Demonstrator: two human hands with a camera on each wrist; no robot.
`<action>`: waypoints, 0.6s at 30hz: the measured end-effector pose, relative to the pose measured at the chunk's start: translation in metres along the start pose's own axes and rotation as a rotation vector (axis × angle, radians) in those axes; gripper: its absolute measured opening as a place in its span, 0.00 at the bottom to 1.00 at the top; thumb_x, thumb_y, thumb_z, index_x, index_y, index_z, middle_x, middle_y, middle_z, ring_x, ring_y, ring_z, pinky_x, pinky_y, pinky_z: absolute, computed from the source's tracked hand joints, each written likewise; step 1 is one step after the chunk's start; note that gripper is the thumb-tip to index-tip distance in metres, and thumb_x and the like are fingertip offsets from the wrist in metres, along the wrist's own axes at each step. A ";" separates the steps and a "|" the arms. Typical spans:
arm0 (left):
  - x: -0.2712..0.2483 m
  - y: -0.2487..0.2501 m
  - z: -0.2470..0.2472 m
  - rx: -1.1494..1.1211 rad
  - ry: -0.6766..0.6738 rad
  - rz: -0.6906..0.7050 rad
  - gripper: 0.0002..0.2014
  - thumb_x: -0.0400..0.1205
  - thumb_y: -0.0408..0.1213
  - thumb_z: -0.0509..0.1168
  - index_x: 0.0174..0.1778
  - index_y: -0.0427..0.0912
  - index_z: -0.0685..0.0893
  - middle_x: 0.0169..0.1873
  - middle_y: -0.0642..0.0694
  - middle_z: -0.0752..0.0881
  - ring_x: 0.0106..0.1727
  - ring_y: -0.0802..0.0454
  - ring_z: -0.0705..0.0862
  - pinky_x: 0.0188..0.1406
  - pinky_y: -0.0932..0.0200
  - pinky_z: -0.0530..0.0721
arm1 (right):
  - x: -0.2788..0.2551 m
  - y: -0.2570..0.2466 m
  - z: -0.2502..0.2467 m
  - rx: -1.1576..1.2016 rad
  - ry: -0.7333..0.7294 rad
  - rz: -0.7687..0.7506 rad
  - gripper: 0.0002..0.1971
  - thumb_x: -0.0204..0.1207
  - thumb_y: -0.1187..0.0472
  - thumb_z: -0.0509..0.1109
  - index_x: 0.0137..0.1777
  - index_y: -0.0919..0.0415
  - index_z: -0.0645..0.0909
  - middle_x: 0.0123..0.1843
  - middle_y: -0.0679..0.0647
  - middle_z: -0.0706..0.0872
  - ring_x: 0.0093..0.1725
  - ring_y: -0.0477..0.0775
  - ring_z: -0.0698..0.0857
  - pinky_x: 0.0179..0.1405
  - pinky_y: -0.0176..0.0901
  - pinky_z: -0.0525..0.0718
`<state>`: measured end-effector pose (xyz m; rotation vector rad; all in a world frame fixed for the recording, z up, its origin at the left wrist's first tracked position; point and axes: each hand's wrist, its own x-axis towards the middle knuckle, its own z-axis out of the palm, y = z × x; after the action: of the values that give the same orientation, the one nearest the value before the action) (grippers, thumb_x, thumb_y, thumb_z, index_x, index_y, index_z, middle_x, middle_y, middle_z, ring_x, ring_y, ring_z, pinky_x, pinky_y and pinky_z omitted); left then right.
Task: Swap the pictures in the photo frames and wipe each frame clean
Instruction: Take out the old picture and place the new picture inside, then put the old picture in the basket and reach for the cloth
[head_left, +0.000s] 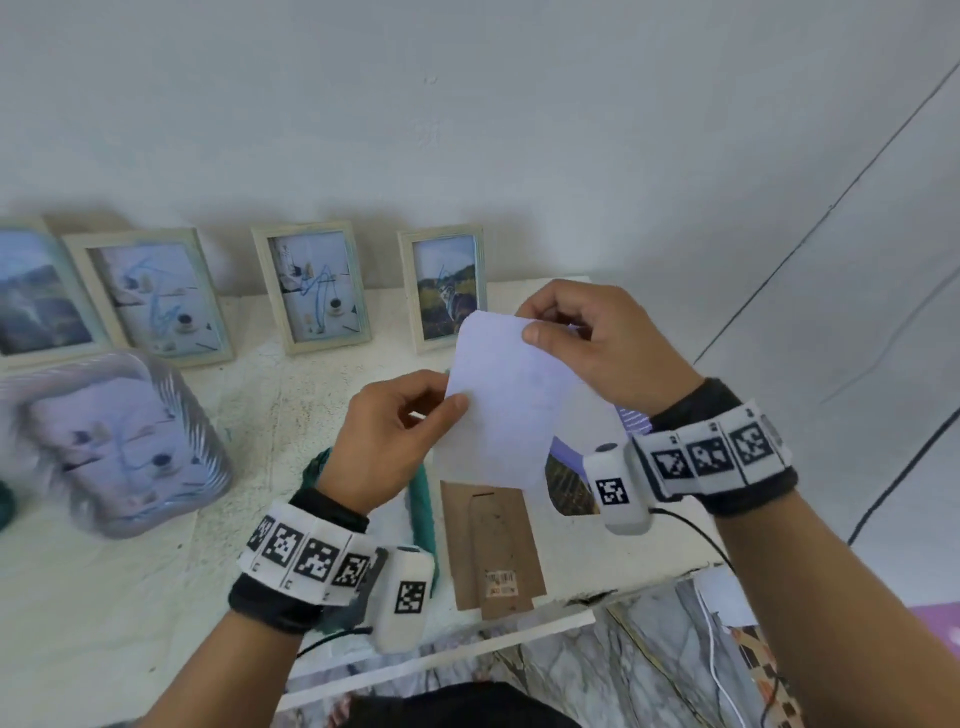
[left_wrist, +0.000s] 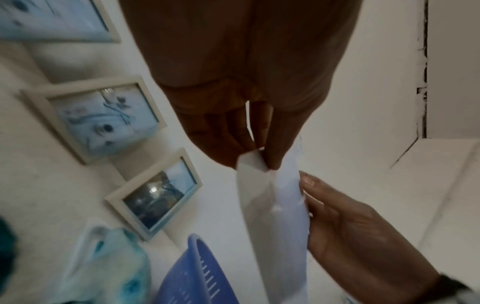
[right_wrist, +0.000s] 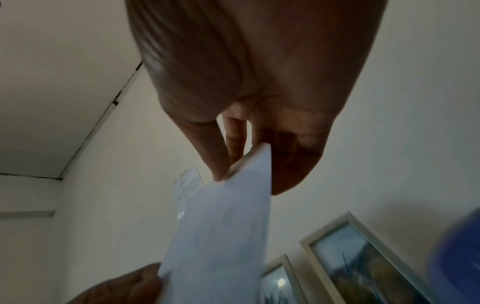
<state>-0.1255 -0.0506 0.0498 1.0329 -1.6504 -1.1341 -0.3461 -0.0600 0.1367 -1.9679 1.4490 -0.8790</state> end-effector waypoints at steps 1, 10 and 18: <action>-0.008 0.000 -0.008 -0.021 0.006 -0.014 0.08 0.81 0.44 0.70 0.51 0.46 0.90 0.44 0.50 0.92 0.44 0.47 0.89 0.40 0.52 0.87 | -0.006 0.001 0.012 0.065 0.025 0.003 0.05 0.80 0.65 0.69 0.53 0.58 0.84 0.41 0.54 0.87 0.40 0.45 0.83 0.42 0.31 0.78; -0.068 -0.045 -0.060 -0.088 0.156 -0.266 0.04 0.79 0.30 0.71 0.49 0.37 0.89 0.42 0.44 0.92 0.42 0.51 0.90 0.37 0.63 0.87 | -0.056 0.030 0.136 0.423 -0.082 0.349 0.08 0.80 0.65 0.70 0.56 0.68 0.81 0.41 0.63 0.88 0.36 0.61 0.85 0.38 0.60 0.86; -0.098 -0.091 -0.083 0.281 0.101 -0.368 0.03 0.76 0.41 0.75 0.40 0.53 0.88 0.34 0.51 0.90 0.36 0.53 0.89 0.43 0.46 0.90 | -0.069 0.038 0.188 0.063 -0.073 0.274 0.07 0.76 0.58 0.74 0.45 0.59 0.79 0.37 0.50 0.85 0.37 0.50 0.83 0.41 0.42 0.81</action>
<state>-0.0046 -0.0013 -0.0377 1.5989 -1.6086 -1.0754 -0.2398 0.0032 -0.0250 -1.6869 1.5812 -0.7150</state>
